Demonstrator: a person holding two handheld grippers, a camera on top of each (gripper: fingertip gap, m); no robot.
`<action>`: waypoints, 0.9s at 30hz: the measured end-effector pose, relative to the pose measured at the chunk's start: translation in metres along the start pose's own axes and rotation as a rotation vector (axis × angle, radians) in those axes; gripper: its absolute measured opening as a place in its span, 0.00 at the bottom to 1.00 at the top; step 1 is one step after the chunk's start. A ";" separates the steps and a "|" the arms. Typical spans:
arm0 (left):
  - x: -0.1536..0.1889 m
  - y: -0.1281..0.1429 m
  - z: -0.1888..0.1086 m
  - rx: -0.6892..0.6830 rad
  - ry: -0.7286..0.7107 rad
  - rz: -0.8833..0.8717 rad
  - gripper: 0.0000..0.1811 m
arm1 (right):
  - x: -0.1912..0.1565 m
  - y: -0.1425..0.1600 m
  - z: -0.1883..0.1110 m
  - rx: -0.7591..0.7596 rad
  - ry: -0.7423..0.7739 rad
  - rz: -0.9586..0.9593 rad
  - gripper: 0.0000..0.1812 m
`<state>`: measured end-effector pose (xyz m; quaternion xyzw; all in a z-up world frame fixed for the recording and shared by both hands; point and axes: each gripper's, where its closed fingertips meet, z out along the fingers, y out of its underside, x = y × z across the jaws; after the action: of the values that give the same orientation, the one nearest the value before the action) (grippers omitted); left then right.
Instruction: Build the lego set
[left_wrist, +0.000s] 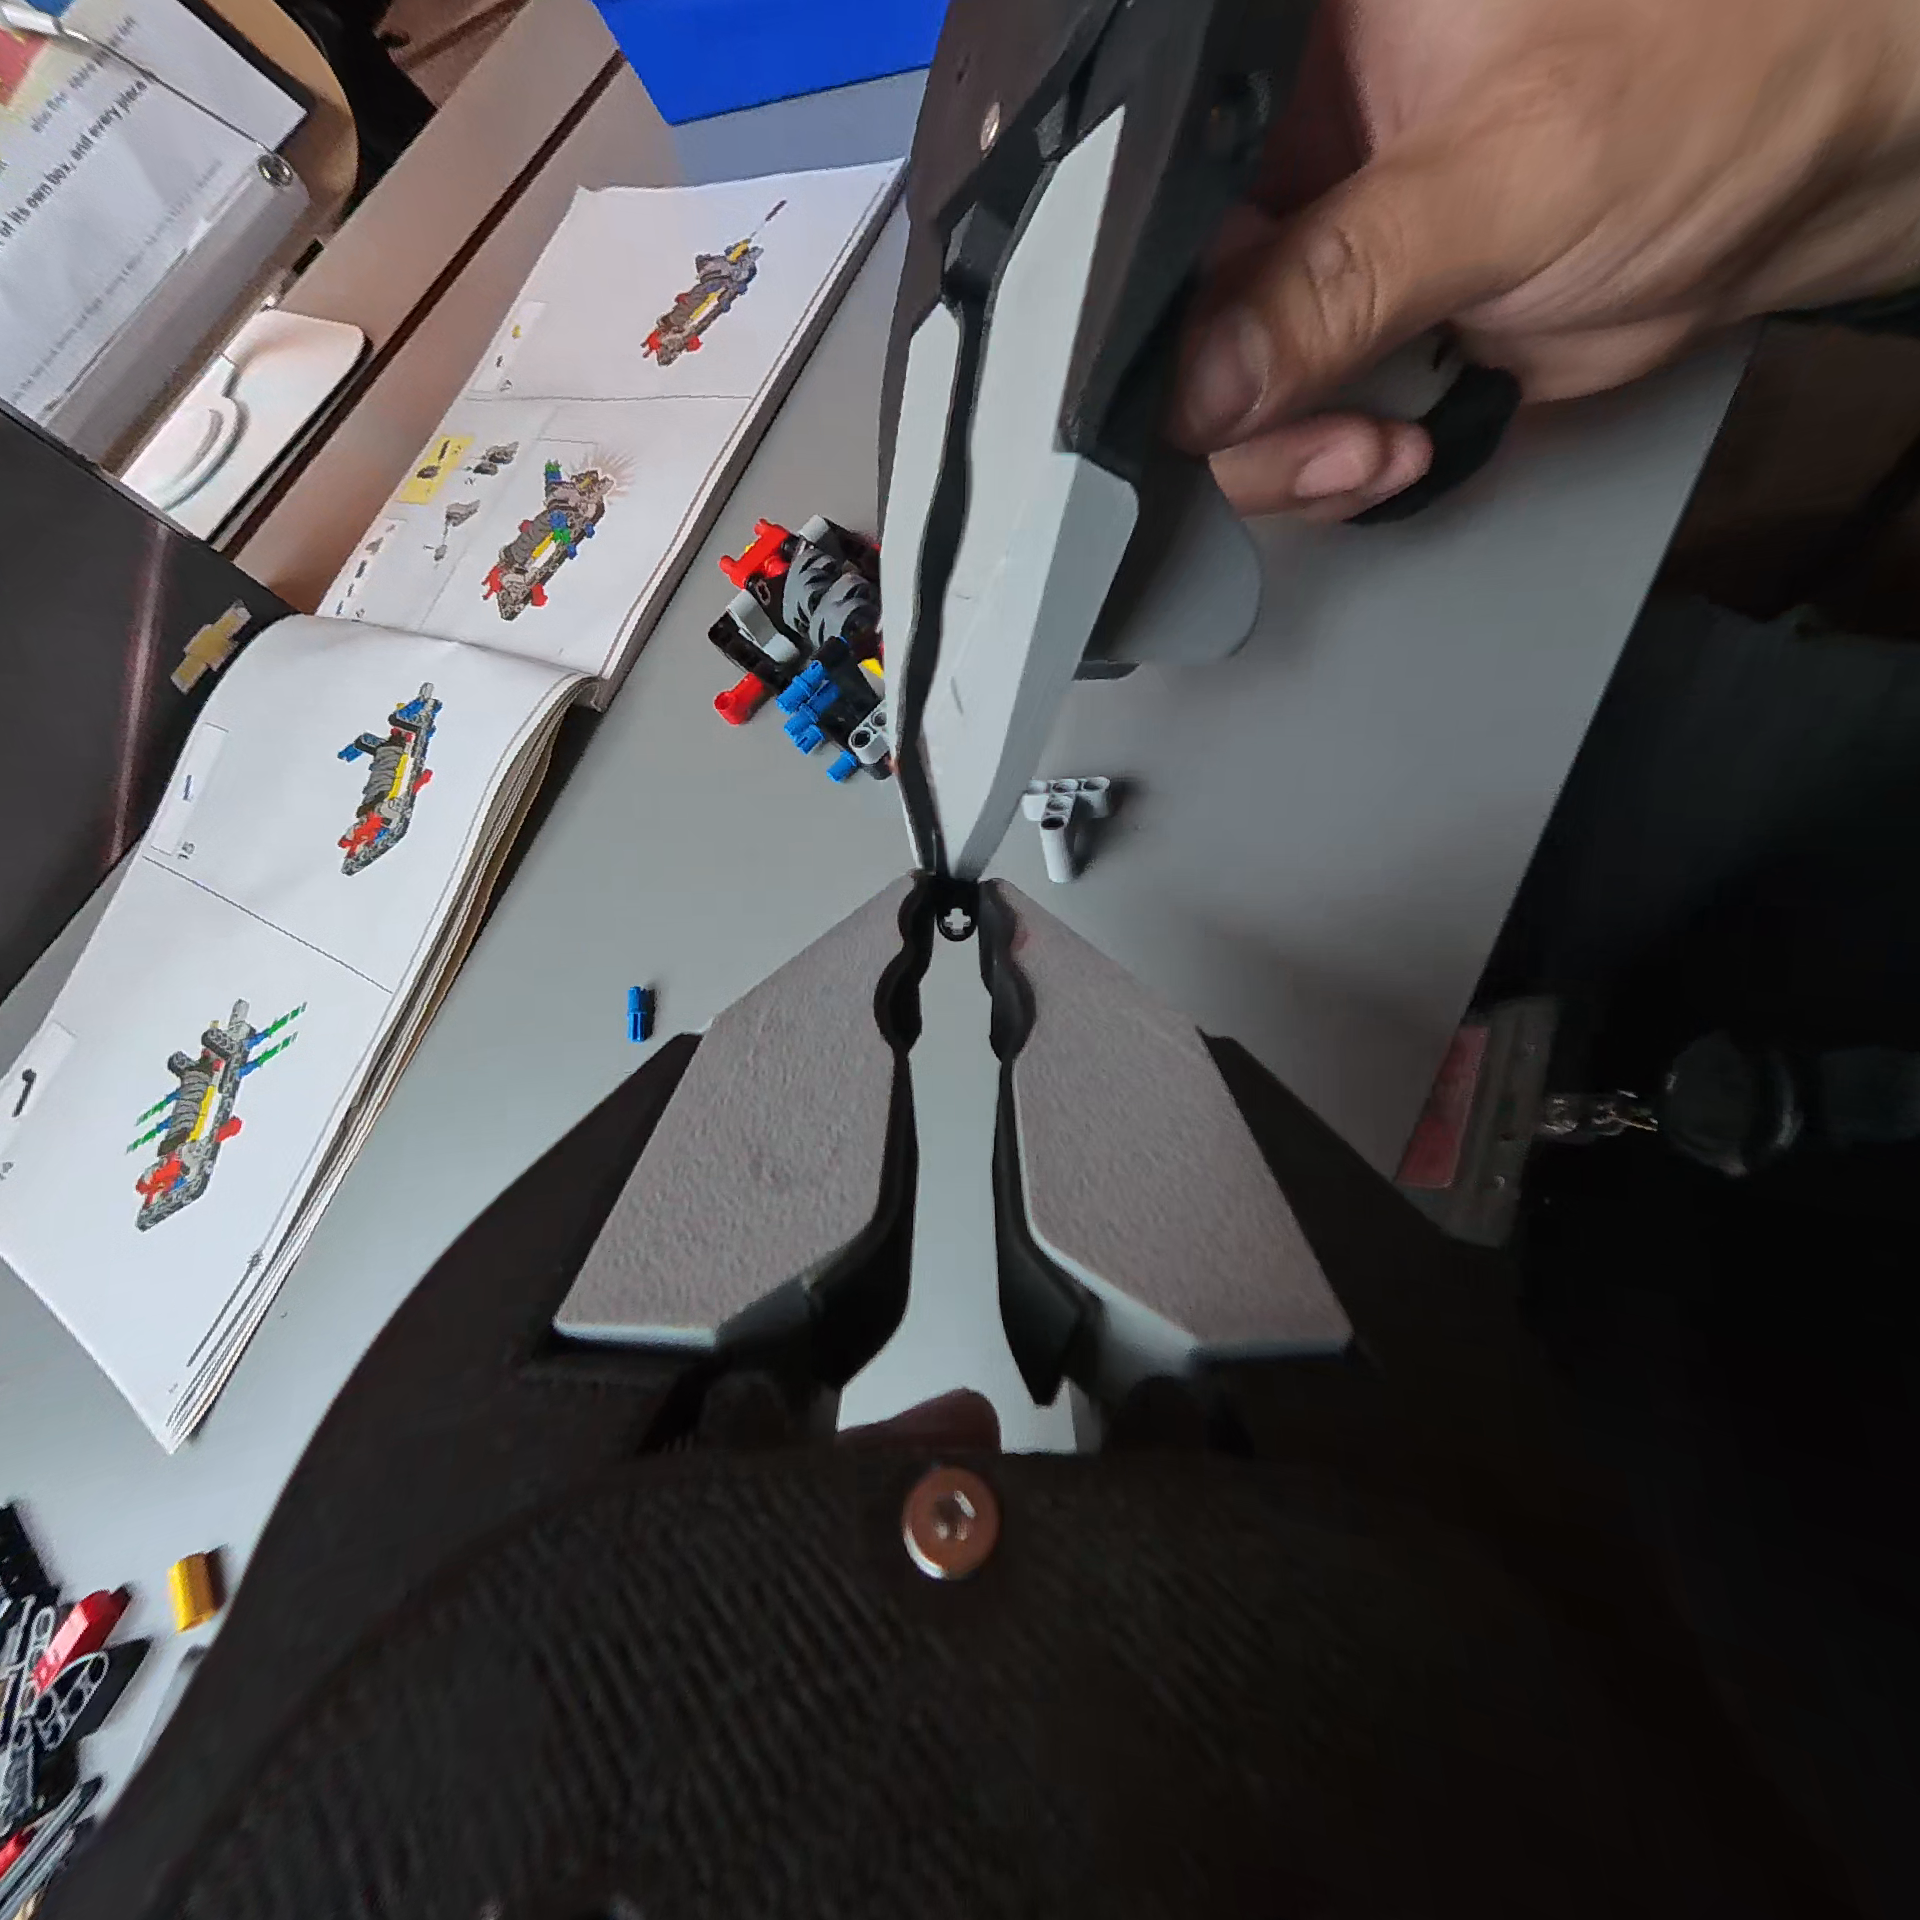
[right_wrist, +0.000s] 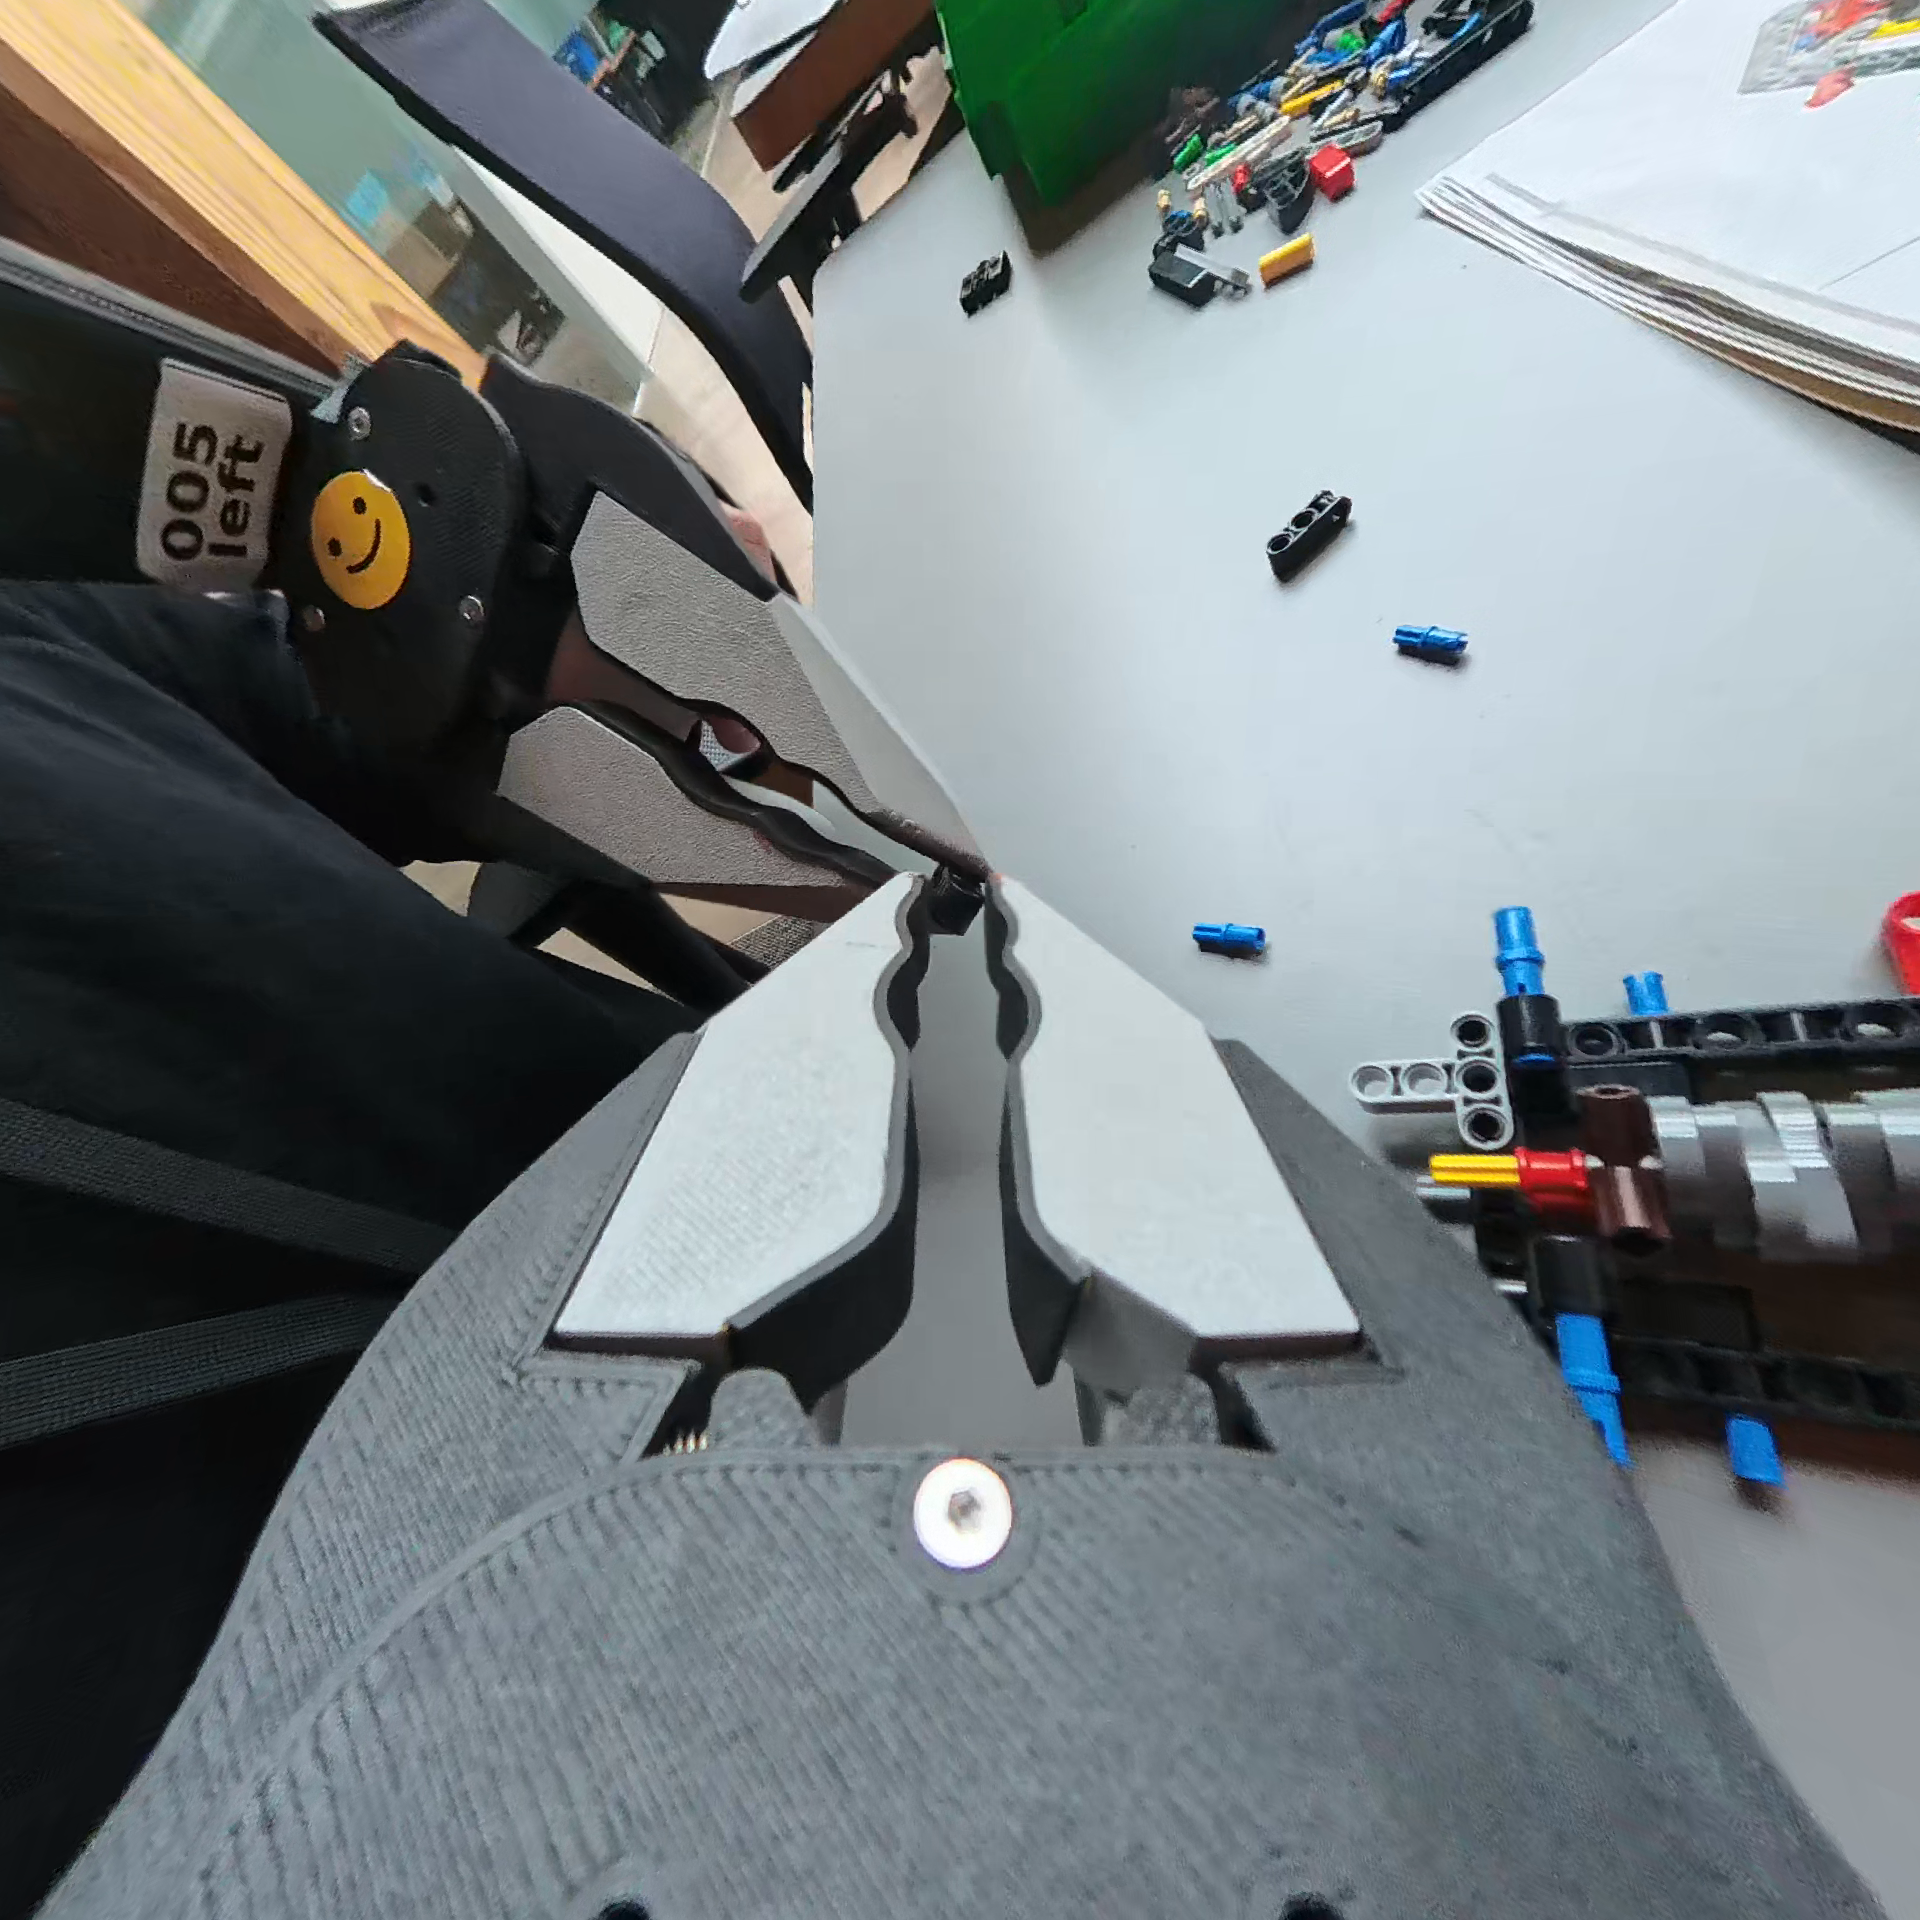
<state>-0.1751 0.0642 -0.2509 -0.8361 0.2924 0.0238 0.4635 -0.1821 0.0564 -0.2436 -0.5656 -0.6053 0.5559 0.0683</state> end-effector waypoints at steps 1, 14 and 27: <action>0.001 0.001 0.000 -0.004 -0.004 0.004 0.03 | -0.001 0.001 0.001 -0.009 -0.002 0.004 0.04; -0.014 0.024 -0.010 -0.010 0.083 -0.150 0.04 | -0.003 -0.016 -0.013 0.026 -0.040 -0.040 0.02; 0.007 -0.024 -0.004 0.215 0.298 -0.212 0.06 | -0.051 -0.033 -0.068 0.215 -0.121 -0.750 0.02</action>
<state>-0.1577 0.0671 -0.2322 -0.8023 0.2689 -0.1803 0.5014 -0.1357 0.0664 -0.1655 -0.2611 -0.7111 0.5851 0.2896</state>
